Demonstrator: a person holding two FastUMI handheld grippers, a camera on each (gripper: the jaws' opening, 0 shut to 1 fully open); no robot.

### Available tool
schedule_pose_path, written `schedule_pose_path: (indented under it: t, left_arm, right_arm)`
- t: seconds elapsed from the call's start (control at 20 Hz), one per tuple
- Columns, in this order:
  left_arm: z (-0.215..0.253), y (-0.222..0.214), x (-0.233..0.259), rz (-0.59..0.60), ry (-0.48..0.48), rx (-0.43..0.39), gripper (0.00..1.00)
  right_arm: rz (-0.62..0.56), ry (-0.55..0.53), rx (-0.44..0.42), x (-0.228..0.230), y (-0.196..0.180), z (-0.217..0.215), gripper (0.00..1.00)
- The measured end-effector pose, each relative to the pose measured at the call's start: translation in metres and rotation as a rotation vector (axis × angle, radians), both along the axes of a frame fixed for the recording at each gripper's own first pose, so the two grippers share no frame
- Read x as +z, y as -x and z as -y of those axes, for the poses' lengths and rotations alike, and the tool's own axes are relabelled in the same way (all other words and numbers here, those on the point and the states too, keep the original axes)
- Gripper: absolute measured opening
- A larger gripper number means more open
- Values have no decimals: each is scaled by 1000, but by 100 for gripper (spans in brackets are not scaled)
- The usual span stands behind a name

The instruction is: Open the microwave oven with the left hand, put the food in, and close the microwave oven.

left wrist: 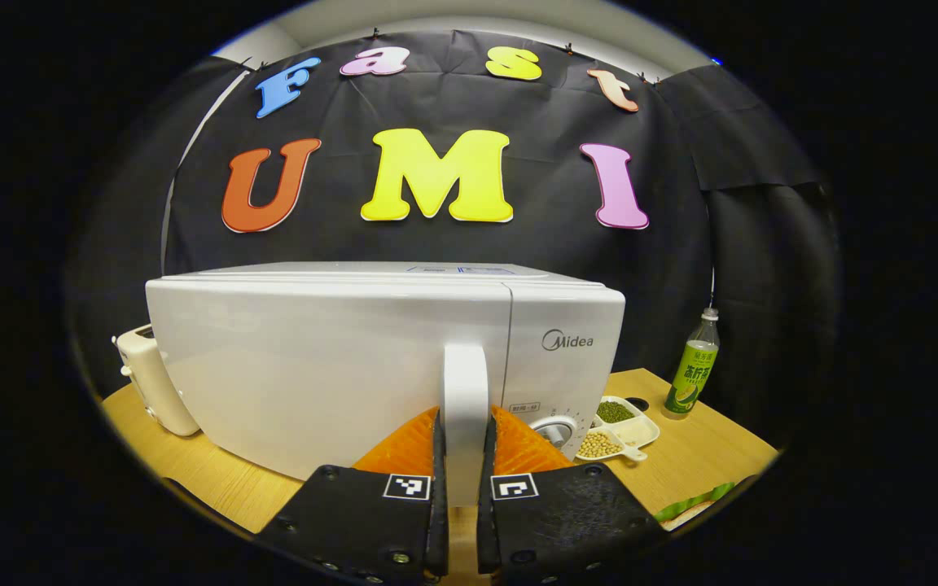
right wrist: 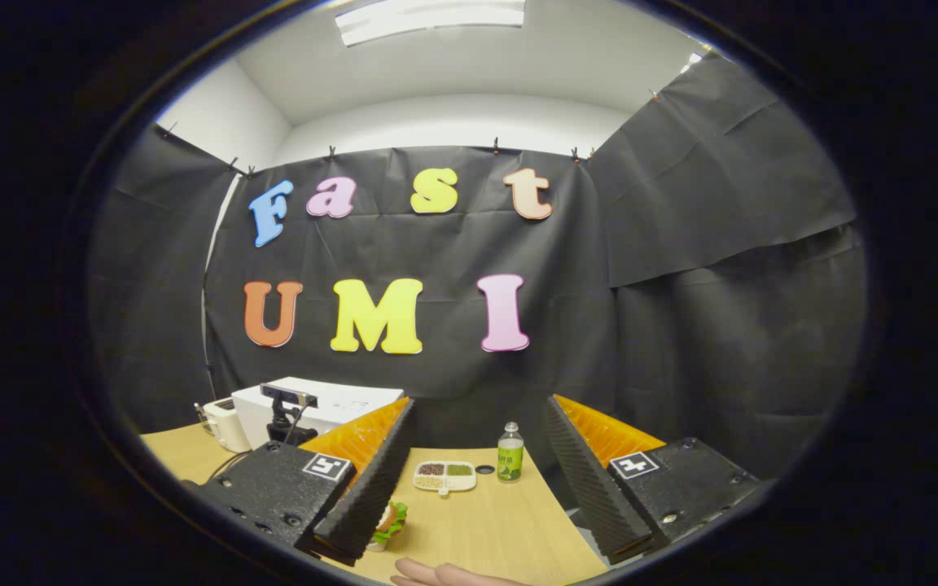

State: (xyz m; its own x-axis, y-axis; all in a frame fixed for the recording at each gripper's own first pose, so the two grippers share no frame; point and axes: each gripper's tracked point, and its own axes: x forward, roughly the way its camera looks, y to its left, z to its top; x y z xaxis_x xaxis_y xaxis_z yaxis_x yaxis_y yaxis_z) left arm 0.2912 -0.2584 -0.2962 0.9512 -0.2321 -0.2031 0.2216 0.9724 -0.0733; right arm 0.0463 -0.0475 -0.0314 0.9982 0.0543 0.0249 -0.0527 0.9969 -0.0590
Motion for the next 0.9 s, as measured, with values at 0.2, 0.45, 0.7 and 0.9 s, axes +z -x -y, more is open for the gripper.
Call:
schedule_pose_path:
  t: [0.2,0.45,0.7,0.9]
  left_arm:
    - [-2,5,3,17,-29,-11,0]
    - [-9,24,5,73,-39,-11,0]
    - [-26,73,9,77,5,-99,0]
    - [-49,108,9,67,15,-137,0]
  right_arm:
    - [-3,-5,3,-3,1,0,100]
    - [9,-7,-6,-1,-1,1,92]
    - [7,-11,6,-10,-2,-10,100]
    - [-9,-10,31,-16,3,-29,100]
